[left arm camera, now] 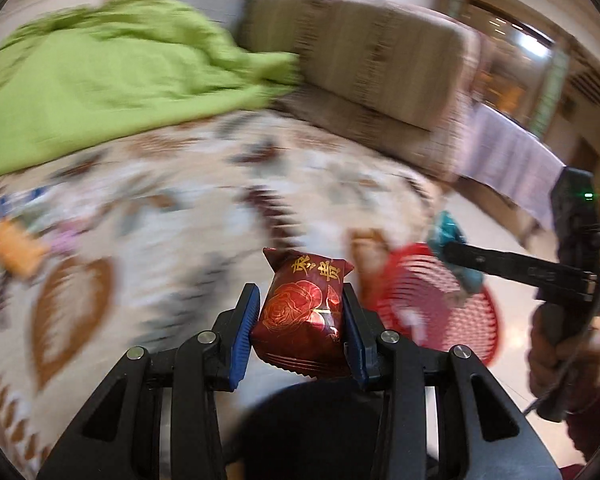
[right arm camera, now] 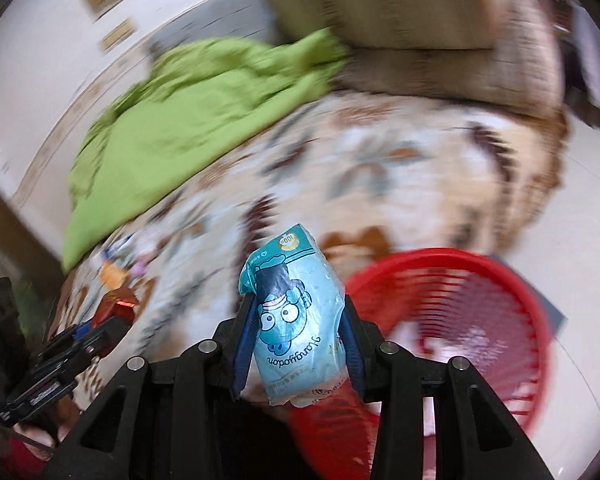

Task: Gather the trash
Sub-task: 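Carry the snack packet and teal pack in both tools over the red basket, then open both tools to drop the snack packet and teal pack into the basket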

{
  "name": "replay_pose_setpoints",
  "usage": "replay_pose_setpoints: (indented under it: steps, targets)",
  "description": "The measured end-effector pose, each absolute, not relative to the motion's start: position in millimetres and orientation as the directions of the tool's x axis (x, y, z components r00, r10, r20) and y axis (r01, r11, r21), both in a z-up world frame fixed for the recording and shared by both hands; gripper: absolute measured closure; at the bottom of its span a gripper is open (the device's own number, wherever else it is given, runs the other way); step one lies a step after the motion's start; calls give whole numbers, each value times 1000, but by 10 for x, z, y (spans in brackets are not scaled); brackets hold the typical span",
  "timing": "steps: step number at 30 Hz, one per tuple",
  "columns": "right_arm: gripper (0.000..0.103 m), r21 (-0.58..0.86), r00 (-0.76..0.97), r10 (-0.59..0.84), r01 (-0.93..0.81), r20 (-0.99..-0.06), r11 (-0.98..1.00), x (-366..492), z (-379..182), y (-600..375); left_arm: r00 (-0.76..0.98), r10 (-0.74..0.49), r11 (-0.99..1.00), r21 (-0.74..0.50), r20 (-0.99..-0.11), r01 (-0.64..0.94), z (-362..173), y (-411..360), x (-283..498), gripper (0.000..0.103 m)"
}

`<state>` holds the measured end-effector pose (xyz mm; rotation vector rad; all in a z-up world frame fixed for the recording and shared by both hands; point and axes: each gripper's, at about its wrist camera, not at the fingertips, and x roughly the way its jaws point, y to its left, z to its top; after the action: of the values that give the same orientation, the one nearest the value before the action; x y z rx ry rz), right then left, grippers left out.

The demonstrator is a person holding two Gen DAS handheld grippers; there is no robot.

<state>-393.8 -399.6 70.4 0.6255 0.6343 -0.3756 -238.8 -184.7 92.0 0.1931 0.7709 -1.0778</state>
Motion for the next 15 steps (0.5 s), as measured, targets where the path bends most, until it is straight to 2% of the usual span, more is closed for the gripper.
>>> replay_pose_setpoints:
  steps: [6, 8, 9, 15]
  targets:
    - [54, 450, 723, -214, 604, -657, 657, -4433, 670, -4414, 36, -743, 306, -292, -669, 906, 937, -2681, -2869, 64]
    - [46, 464, 721, -224, 620, -656, 633, -4532, 659, -4479, -2, -721, 267, -280, -693, 922, 875, -2929, -3023, 53]
    - [42, 457, 712, -239, 634, -660, 624, -4570, 667, -4508, -4, -712, 264, -273, -702, 925, 845, -3008, -3068, 43]
    - [41, 440, 718, -277, 636, -639, 634, -4588, 756, -4547, 3, -712, 294, -295, -702, 909, 828, -2882, -2981, 40]
